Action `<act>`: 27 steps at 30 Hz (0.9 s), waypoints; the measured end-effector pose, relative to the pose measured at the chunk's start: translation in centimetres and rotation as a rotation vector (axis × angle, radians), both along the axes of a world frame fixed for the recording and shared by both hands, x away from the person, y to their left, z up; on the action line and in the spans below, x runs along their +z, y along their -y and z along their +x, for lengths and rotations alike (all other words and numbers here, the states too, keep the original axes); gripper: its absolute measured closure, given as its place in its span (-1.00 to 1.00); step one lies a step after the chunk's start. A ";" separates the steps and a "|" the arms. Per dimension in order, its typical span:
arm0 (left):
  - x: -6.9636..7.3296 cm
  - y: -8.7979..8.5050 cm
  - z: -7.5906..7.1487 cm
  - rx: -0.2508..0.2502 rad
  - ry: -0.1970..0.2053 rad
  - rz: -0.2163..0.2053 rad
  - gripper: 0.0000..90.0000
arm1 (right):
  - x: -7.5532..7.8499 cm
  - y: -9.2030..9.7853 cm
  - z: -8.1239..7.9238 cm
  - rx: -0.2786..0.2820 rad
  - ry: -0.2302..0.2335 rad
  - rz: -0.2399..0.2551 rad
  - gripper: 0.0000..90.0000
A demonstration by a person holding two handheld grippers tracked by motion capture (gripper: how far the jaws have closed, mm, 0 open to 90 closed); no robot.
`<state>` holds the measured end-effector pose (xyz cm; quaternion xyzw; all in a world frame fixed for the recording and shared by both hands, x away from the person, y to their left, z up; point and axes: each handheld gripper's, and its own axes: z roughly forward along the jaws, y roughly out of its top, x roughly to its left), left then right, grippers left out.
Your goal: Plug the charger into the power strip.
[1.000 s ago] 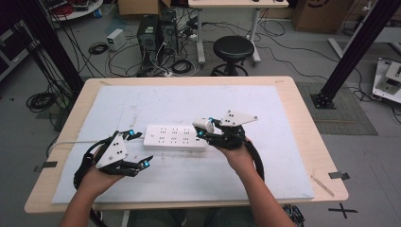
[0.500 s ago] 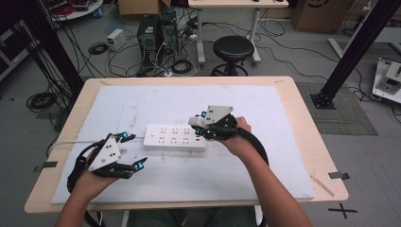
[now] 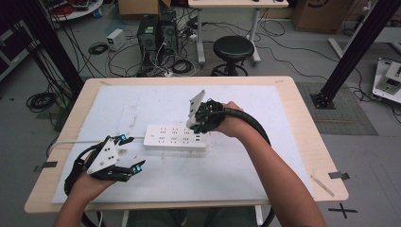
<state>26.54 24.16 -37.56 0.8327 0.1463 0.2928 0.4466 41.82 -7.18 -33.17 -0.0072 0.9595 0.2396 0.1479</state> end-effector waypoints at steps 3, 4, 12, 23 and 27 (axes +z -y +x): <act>0.0 -0.4 -0.1 0.010 0.000 -0.002 -0.52 | 0.0 -0.9 0.8 0.010 -0.046 -0.045 0.40; -0.1 -0.5 -0.1 0.014 -0.001 -0.005 -0.52 | 0.0 -1.1 1.1 0.014 -0.059 -0.055 0.40; -0.3 -1.0 -0.2 0.023 -0.009 -0.001 -0.52 | -0.1 -3.8 2.9 0.052 -0.139 -0.180 0.40; -0.9 -2.0 -0.2 0.044 -0.022 -0.011 -0.52 | -1.6 -6.1 4.4 0.074 -0.209 -0.294 0.40; -1.0 -2.1 -0.1 0.047 -0.024 -0.017 -0.52 | -2.2 -6.3 4.7 0.063 -0.226 -0.308 0.40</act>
